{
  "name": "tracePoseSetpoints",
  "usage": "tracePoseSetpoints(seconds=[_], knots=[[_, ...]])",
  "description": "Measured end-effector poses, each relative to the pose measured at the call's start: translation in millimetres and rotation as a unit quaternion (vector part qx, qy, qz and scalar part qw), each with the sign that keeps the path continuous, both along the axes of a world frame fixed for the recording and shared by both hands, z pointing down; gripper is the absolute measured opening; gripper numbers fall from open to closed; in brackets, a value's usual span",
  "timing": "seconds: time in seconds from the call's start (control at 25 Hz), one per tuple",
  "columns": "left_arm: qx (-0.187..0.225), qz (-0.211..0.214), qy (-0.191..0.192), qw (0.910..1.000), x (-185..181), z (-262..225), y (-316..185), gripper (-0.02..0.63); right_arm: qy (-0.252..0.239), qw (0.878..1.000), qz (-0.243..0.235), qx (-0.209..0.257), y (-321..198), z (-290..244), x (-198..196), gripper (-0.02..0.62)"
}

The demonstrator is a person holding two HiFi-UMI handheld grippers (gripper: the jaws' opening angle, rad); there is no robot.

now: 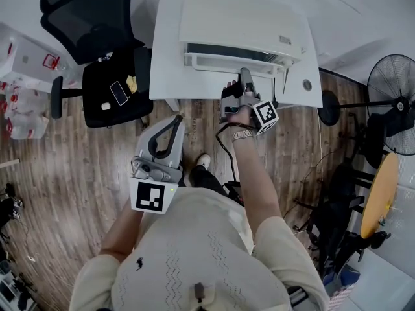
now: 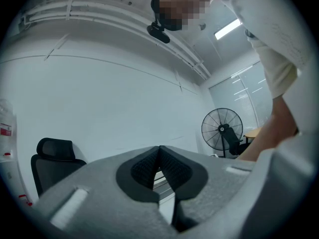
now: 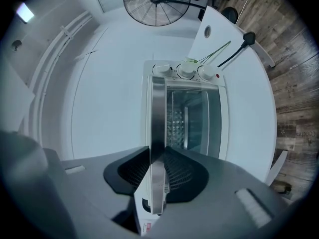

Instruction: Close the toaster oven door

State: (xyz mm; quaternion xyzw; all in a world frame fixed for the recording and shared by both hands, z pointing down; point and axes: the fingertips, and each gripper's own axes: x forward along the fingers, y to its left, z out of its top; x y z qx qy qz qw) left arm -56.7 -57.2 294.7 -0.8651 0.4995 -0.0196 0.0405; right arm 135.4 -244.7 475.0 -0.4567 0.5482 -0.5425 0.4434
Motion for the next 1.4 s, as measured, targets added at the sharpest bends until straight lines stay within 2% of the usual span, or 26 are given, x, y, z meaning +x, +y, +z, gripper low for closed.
tracePoseSetpoints(seconds=[1.4], knots=[[0.002, -0.012, 0.003, 0.9999, 3.4, -0.2, -18.2, 0.003, 0.001, 1.000, -0.002, 0.009, -30.4, -15.8, -2.2, 0.107]])
